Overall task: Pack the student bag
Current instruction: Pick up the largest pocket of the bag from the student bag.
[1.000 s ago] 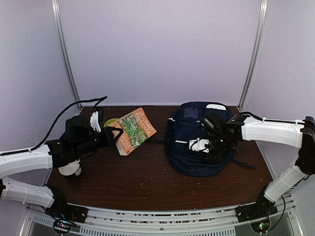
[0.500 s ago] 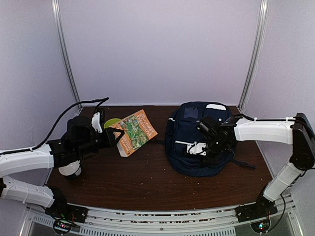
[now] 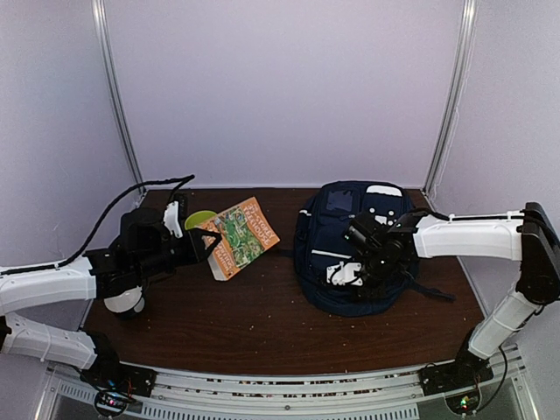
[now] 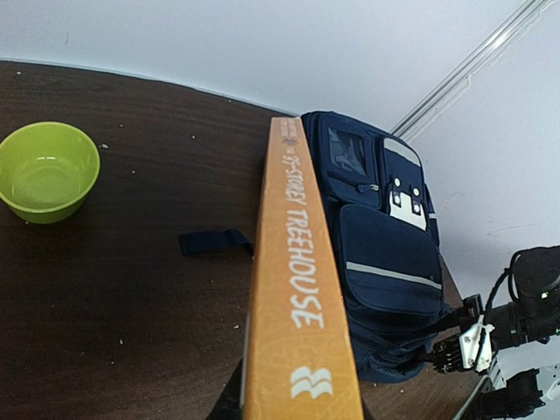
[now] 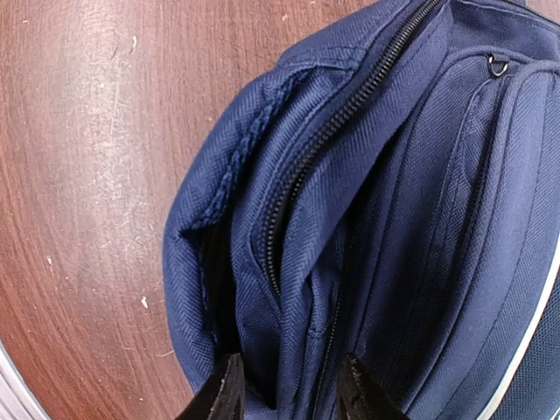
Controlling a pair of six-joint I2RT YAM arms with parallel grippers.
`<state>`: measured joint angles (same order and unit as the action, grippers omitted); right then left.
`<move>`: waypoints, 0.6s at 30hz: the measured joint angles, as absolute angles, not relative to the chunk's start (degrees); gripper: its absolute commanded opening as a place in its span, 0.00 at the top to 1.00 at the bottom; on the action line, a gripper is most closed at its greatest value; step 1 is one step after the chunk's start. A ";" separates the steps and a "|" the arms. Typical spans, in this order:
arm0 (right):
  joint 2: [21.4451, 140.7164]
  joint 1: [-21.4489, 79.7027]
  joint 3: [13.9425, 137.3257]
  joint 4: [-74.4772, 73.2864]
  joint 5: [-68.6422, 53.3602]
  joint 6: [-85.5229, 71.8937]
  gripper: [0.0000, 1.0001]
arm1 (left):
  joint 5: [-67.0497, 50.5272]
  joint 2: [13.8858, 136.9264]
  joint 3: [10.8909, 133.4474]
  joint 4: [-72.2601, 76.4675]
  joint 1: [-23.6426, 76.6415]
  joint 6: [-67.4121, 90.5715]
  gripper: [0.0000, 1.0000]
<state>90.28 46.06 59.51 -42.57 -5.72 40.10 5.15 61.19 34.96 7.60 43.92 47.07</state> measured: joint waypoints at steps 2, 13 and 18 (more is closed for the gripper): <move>90.24 46.30 59.46 -42.35 -5.39 40.03 0.64 | 5.15 61.19 34.92 7.49 43.92 47.09 1.00; 94.24 45.67 59.61 -40.45 -0.30 36.62 0.72 | 4.73 61.43 34.87 7.46 43.92 47.48 1.00; 94.41 44.86 61.10 -41.65 0.03 35.22 0.88 | 3.79 61.60 34.85 7.46 43.92 47.51 1.00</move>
<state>94.41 44.86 61.10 -41.65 0.03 35.22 3.79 61.60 34.85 7.46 43.92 47.51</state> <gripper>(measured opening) 0.170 0.188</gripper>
